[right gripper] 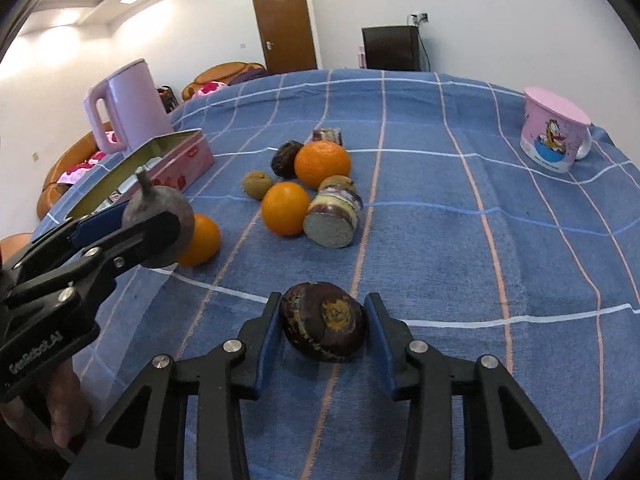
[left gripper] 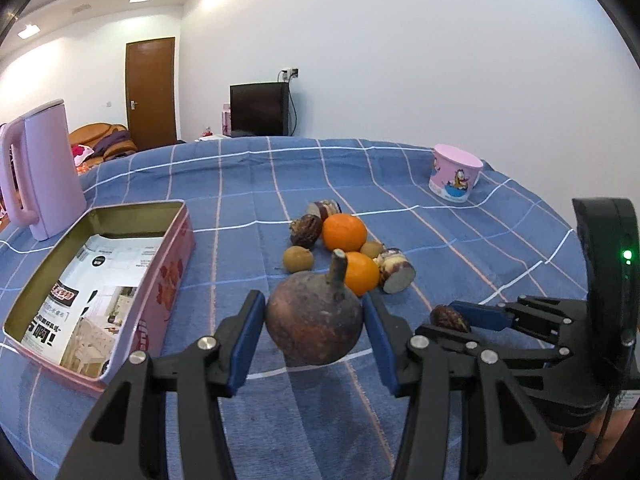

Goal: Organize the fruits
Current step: 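Lift both held fruits and carry them toward the pink tin box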

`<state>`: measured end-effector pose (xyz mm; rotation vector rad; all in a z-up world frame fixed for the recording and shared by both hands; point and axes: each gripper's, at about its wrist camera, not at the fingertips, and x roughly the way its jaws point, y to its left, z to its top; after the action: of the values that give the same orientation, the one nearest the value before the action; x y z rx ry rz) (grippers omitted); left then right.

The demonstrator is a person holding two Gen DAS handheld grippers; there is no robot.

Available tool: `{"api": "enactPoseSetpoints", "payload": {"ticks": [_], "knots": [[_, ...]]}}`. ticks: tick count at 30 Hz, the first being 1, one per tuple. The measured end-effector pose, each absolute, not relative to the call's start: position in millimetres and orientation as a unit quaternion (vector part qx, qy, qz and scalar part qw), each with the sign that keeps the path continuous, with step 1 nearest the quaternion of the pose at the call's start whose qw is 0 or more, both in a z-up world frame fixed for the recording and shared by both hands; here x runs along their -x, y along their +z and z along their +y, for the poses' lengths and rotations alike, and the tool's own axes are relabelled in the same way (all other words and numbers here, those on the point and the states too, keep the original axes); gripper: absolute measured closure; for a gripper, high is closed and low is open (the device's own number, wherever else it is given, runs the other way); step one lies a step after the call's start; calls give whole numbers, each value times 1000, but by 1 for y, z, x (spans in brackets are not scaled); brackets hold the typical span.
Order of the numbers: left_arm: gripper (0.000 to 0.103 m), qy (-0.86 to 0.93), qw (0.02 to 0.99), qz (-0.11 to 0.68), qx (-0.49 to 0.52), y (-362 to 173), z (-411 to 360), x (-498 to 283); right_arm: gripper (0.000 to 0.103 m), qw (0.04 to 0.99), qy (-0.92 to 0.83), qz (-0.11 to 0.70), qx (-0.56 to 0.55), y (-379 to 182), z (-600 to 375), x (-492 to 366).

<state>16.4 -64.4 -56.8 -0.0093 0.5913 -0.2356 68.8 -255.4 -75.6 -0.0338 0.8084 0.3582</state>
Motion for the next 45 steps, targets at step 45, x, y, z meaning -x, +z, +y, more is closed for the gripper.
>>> {"api": "enactPoseSetpoints", "payload": {"ticks": [45], "knots": [[50,-121,967,222,-24,-46,-72,10,60,956,164,241,28,-47,-255,-23]]}}
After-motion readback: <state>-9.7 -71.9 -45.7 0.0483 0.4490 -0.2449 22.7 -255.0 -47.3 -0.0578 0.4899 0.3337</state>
